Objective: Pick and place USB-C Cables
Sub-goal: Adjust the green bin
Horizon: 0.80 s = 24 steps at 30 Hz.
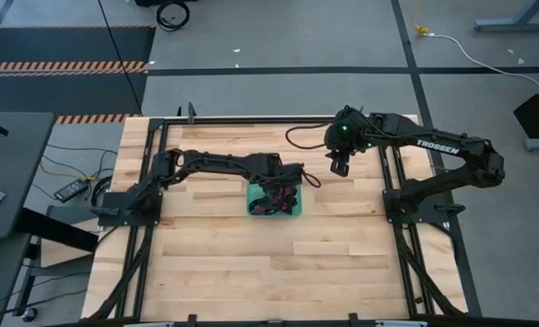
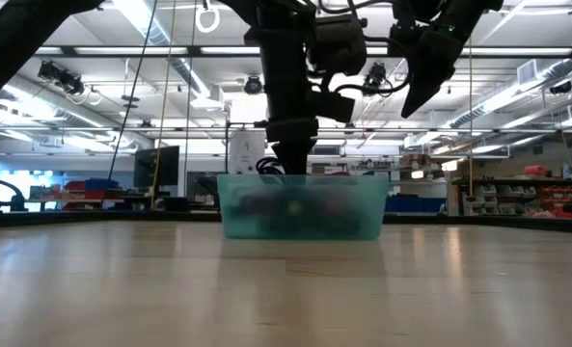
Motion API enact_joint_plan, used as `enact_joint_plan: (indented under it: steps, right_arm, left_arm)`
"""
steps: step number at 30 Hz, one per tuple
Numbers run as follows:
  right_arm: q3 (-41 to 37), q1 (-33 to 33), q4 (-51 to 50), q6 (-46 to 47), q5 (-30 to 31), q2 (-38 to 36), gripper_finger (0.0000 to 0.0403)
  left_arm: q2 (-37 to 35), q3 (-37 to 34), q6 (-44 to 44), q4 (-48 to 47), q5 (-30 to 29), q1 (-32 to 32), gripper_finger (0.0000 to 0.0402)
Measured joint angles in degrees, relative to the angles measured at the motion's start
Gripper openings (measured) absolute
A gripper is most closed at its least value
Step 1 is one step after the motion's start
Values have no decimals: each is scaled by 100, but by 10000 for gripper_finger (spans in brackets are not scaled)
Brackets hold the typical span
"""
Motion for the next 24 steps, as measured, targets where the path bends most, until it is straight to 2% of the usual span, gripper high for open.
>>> enact_joint_plan:
  steps: [24]
  right_arm:
    - [0,22,186,-25,4,0,130]
  left_arm:
    - [0,-7,11,44,-40,37,43]
